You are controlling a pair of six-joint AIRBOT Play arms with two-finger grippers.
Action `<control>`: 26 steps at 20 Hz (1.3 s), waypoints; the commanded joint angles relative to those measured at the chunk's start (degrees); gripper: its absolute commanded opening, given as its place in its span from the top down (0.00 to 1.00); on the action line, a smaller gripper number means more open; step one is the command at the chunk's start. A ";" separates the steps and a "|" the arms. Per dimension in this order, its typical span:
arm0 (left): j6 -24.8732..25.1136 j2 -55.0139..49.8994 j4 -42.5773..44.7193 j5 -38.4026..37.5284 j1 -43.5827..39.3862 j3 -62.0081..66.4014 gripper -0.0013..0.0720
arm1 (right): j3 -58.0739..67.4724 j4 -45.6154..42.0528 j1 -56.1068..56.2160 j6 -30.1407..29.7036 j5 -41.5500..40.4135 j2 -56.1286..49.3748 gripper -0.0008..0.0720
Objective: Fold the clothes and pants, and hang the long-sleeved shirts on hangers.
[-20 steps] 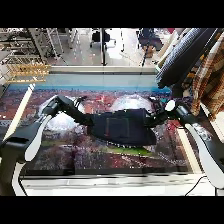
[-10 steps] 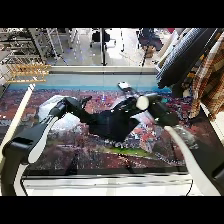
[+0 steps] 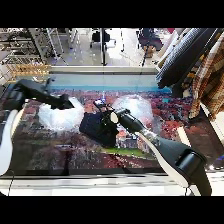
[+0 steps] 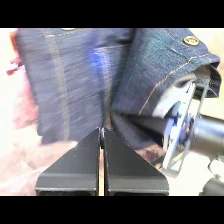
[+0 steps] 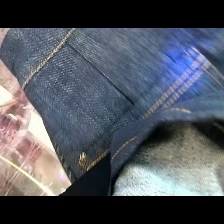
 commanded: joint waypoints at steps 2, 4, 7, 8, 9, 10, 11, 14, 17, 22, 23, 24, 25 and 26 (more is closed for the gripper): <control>-0.04 1.70 -0.04 3.45 4.57 0.00 0.96 | 5.60 8.61 0.52 -6.78 -2.91 -4.39 0.71; 0.55 1.70 -0.07 3.91 4.33 0.02 0.96 | 8.24 14.08 0.44 -10.03 -2.54 -5.53 0.64; 1.62 1.81 -0.46 6.54 4.24 0.02 0.96 | 13.49 17.33 -1.03 -13.64 2.51 -5.49 0.49; 1.68 1.95 -0.46 7.41 4.22 0.02 0.96 | 16.13 16.83 -2.32 -12.68 5.53 -5.42 0.22; 2.47 2.19 -0.46 7.82 4.22 0.02 0.96 | 18.95 16.65 -4.11 -10.47 8.98 -5.22 0.11; 3.17 2.43 -0.55 7.85 4.13 0.02 0.96 | 21.73 16.65 -6.38 -9.03 12.50 -4.72 0.11; 3.80 2.56 -0.76 7.82 3.91 0.02 0.96 | 24.30 16.68 -8.66 -8.87 15.89 -4.07 0.11; 5.14 2.51 -1.73 7.41 2.56 0.00 0.96 | 25.86 16.65 -14.69 -6.97 19.82 -0.37 0.12; 8.41 2.47 -1.73 7.43 -0.92 0.00 0.96 | 24.46 16.72 -20.13 -0.31 25.42 1.51 0.12; 11.87 -1.42 4.74 1.88 -8.37 -0.15 0.96 | 6.36 23.30 -21.59 5.49 24.70 1.53 0.11; 11.41 -3.02 8.52 0.96 -9.16 -0.15 0.96 | 2.01 26.16 -20.92 5.44 20.20 1.49 0.10; 9.77 -5.03 12.83 0.28 -9.55 -0.13 0.96 | -1.42 28.57 -20.44 5.42 15.61 1.29 0.09; 7.91 -7.26 16.31 0.13 -9.55 -0.13 0.96 | -3.72 31.43 -20.26 5.20 12.09 0.39 0.09; 6.69 -9.33 18.10 0.17 -9.29 -0.13 0.96 | -4.50 33.97 -20.28 4.70 10.62 -1.01 0.09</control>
